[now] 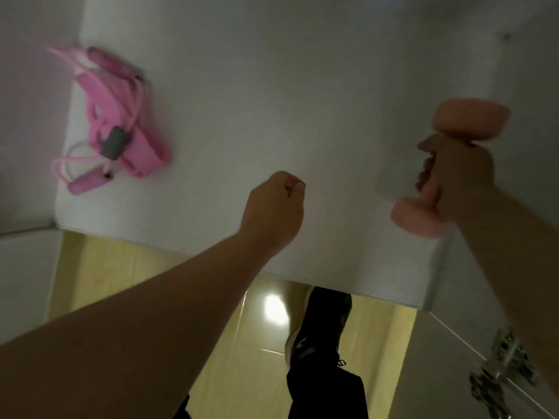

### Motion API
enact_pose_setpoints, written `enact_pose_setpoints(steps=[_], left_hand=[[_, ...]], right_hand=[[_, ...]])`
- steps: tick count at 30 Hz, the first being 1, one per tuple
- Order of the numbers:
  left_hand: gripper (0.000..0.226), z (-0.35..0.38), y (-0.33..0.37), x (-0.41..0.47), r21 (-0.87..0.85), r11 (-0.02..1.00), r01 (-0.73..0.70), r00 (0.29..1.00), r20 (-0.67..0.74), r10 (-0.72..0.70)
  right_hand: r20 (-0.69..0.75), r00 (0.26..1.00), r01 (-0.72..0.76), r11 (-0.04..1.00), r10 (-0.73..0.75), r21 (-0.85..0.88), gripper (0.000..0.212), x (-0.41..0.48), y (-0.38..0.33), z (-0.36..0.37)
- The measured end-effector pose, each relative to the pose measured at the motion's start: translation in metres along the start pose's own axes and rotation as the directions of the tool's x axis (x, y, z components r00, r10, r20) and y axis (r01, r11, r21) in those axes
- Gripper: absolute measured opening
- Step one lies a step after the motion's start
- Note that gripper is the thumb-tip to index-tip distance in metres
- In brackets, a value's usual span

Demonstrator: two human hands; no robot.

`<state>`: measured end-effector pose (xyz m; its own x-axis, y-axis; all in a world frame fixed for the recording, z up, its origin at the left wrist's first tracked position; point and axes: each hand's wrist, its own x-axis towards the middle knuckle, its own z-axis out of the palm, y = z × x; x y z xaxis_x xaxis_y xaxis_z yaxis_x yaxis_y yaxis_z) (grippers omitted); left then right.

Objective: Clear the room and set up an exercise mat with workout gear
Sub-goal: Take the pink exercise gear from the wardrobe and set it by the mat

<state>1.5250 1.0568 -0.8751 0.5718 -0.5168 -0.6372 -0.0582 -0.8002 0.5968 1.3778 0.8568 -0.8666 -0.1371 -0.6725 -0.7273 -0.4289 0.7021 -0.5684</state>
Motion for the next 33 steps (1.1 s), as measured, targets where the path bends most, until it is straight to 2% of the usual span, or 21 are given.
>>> enact_pose_setpoints(steps=[1,4,7,11,13,15,18,21,24,29,31,33], left_hand=[[0.02,-0.01,-0.005,-0.002,-0.034,0.999,0.025,0.999,-0.033,-0.026],[0.02,-0.043,-0.022,-0.005,-0.069,0.993,0.093,0.989,-0.109,-0.1],[0.017,-0.081,-0.039,-0.005,-0.066,0.993,0.098,0.976,-0.189,-0.109],[0.014,-0.139,-0.062,0.008,0.072,0.993,0.089,0.938,-0.34,-0.059],[0.025,-0.166,-0.073,0.024,0.094,0.991,0.091,0.889,-0.457,-0.038],[0.04,-0.19,-0.085,0.042,0.189,0.967,0.169,0.848,-0.528,-0.045],[0.05,-0.211,-0.102,0.068,0.281,0.905,0.318,0.873,-0.459,-0.164],[0.034,-0.222,-0.117,0.081,0.314,0.889,0.334,0.909,-0.356,-0.216],[0.025,-0.227,-0.127,0.083,0.414,0.877,0.244,0.937,-0.333,-0.104],[0.037,-0.238,-0.147,0.084,0.466,0.871,0.158,0.97,-0.24,-0.048],[0.033,-0.243,-0.147,0.081,0.456,0.885,0.096,0.972,-0.233,0.015],[0.028,-0.25,-0.138,0.074,0.378,0.926,-0.019,0.961,-0.247,0.121]], right_hand=[[0.076,0.995,-0.073,0.997,0.07,0.036,0.033,-0.016,0.007,0.006],[0.236,0.951,-0.199,0.98,0.199,-0.022,0.04,-0.06,0.042,0.038],[0.285,0.926,-0.236,0.969,0.247,-0.075,0.037,-0.1,0.077,0.083],[0.396,0.876,-0.251,0.961,0.276,-0.114,0.036,-0.149,0.102,0.145],[0.483,0.818,-0.288,0.949,0.312,-0.127,0.035,-0.166,0.102,0.17],[0.556,0.752,-0.341,0.931,0.355,-0.132,0.033,-0.179,0.097,0.192],[0.633,0.68,-0.411,0.907,0.37,-0.09,0.037,-0.191,0.085,0.219],[0.667,0.66,-0.422,0.905,0.345,-0.051,0.039,-0.192,0.072,0.241],[0.684,0.666,-0.411,0.912,0.298,0.003,0.029,-0.192,0.06,0.257],[0.665,0.688,-0.396,0.918,0.291,0.009,0.023,-0.193,0.047,0.275],[0.645,0.71,-0.377,0.926,0.283,0.009,0.026,-0.194,0.045,0.28],[0.62,0.737,-0.351,0.936,0.269,0.012,0.027,-0.197,0.044,0.284]])
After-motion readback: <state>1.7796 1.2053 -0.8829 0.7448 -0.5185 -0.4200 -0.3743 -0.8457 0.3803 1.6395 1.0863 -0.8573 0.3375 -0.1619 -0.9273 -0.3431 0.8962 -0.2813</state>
